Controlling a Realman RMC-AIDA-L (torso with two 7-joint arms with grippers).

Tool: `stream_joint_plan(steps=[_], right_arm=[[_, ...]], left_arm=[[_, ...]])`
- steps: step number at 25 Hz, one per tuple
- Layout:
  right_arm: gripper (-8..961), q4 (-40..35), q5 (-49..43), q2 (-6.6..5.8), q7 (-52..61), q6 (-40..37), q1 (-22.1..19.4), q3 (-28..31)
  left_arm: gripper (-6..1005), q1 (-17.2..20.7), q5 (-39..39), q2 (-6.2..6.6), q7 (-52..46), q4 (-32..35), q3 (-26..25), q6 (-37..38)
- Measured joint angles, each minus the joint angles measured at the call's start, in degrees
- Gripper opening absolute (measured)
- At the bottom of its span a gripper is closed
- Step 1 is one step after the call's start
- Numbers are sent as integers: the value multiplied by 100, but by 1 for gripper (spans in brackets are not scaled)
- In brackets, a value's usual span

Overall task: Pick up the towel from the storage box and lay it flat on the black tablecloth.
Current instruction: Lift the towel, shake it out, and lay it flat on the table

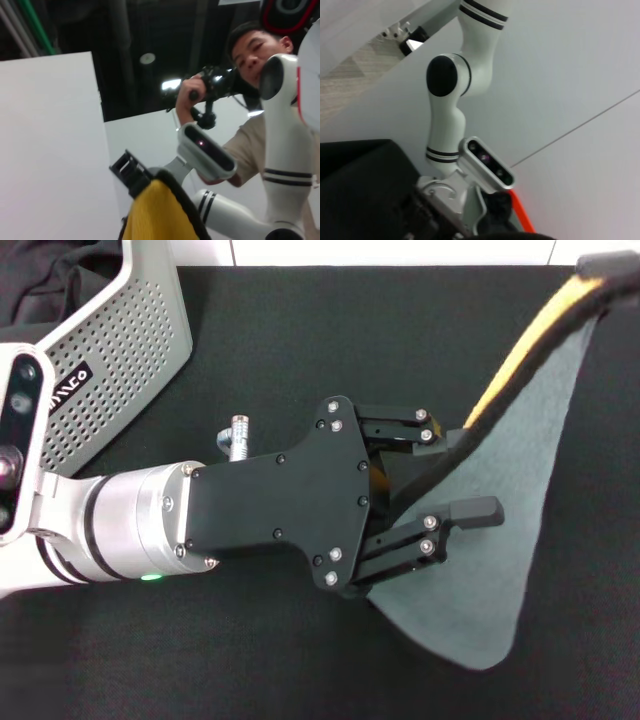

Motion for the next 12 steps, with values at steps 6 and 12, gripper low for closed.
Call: stream_joint_plan(steps=[6, 12], right_arm=[[31, 48, 94, 140, 10, -15, -6, 273], [32, 55, 241, 213, 13, -28, 3, 384]], left_arm=[[326, 10, -17, -5, 15, -120, -14, -131], [326, 28, -104, -20, 15, -175, 4, -144]])
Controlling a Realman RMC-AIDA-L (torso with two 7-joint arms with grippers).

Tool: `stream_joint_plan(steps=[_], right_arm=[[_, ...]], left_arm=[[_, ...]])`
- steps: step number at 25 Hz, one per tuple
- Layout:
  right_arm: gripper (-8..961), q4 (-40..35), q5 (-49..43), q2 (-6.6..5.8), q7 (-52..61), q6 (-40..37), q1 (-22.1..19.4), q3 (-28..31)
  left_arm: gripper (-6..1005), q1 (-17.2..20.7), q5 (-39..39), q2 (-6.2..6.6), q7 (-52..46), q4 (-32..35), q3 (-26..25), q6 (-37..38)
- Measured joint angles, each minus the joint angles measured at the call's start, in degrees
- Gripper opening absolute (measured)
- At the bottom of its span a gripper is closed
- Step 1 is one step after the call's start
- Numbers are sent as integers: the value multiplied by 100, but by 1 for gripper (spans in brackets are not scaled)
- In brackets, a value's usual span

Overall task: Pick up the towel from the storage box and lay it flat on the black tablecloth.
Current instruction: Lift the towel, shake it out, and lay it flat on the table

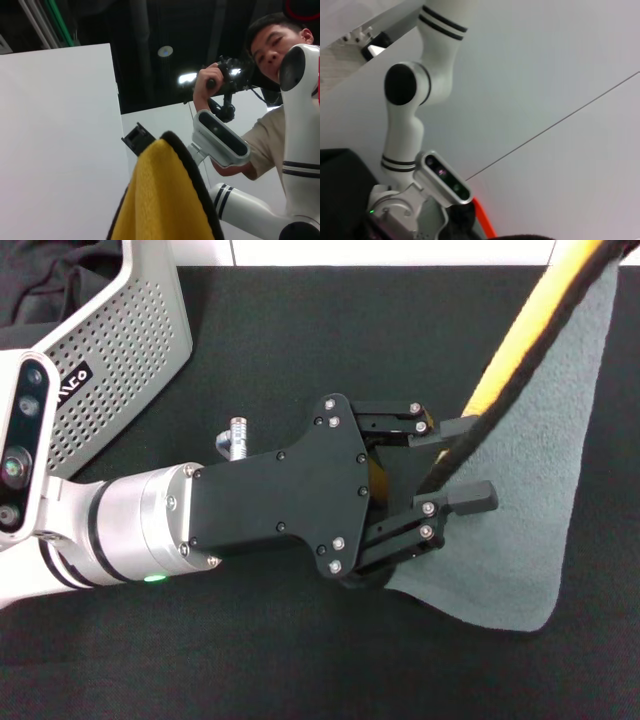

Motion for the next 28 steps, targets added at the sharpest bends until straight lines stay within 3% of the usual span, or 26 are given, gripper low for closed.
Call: stream_joint_plan(steps=[9, 28], right_arm=[[32, 64, 47, 269, 10, -125, 132, 265], [34, 156, 480, 272, 23, -422, 347, 724]], left_arm=[[325, 4, -154, -7, -1, -142, 5, -101], [325, 38, -157, -6, -1, -216, -3, -149]])
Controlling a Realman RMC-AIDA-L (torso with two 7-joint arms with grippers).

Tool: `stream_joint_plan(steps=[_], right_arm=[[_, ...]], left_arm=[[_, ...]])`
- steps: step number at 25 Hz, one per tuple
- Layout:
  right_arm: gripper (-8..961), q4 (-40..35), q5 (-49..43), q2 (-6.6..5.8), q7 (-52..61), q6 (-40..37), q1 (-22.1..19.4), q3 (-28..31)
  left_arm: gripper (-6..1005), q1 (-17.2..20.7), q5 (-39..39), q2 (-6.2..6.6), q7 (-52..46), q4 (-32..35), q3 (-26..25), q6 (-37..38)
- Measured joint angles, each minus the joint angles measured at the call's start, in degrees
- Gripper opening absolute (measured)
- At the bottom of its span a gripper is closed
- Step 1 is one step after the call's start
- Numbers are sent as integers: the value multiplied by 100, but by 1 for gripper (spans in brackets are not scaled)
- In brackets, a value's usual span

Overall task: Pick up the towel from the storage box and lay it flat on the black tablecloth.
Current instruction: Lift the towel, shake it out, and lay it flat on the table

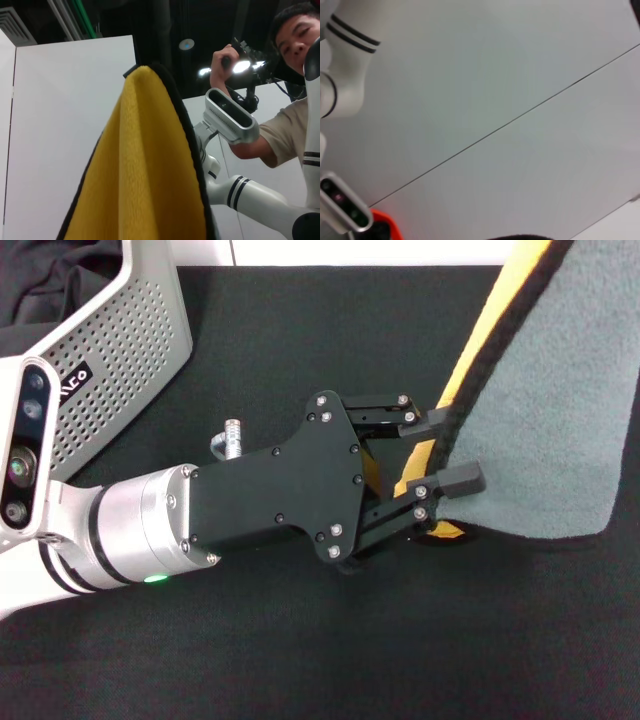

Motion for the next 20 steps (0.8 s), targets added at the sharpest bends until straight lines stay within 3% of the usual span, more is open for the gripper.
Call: stream_joint_plan(steps=[20], right_arm=[[35, -48, 297, -68, -4, -378, 99, 53]], left_arm=[[324, 17, 1, 0, -21, 6, 5, 6]])
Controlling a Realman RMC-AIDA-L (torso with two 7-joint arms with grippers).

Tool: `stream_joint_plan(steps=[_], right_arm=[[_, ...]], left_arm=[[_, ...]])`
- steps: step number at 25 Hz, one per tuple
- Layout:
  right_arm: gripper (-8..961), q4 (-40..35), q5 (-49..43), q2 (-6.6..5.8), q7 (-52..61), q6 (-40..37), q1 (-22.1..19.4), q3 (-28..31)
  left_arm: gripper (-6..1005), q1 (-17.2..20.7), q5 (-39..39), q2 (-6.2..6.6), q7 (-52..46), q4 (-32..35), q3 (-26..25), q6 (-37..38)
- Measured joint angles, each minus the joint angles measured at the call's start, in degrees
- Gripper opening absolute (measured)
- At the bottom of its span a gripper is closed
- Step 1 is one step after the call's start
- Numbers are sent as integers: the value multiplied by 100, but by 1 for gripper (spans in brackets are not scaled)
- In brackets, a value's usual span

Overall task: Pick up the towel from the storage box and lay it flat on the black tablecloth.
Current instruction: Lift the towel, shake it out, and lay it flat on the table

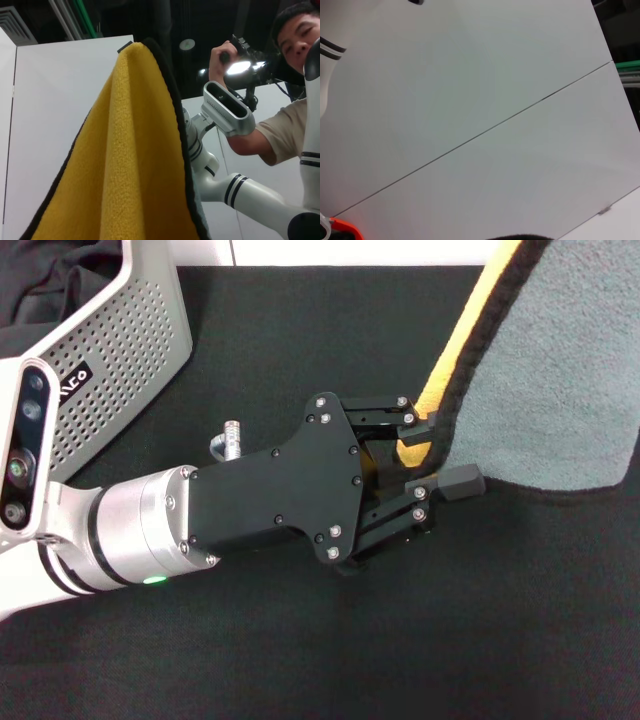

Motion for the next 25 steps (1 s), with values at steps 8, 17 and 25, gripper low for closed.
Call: stream_joint_plan(steps=[8, 17, 25], right_arm=[[36, -12, 16, 10, 3, 31, 2, 0], [36, -20, 72, 20, 6, 31, -16, 0], [37, -53, 74, 58, 273, -3, -160, 0]], left_arm=[[324, -42, -39, 0, -382, 13, -5, 16], [122, -51, -54, 9, -448, -2, 0, -6], [13, 8, -93, 42, -627, 42, -69, 31]])
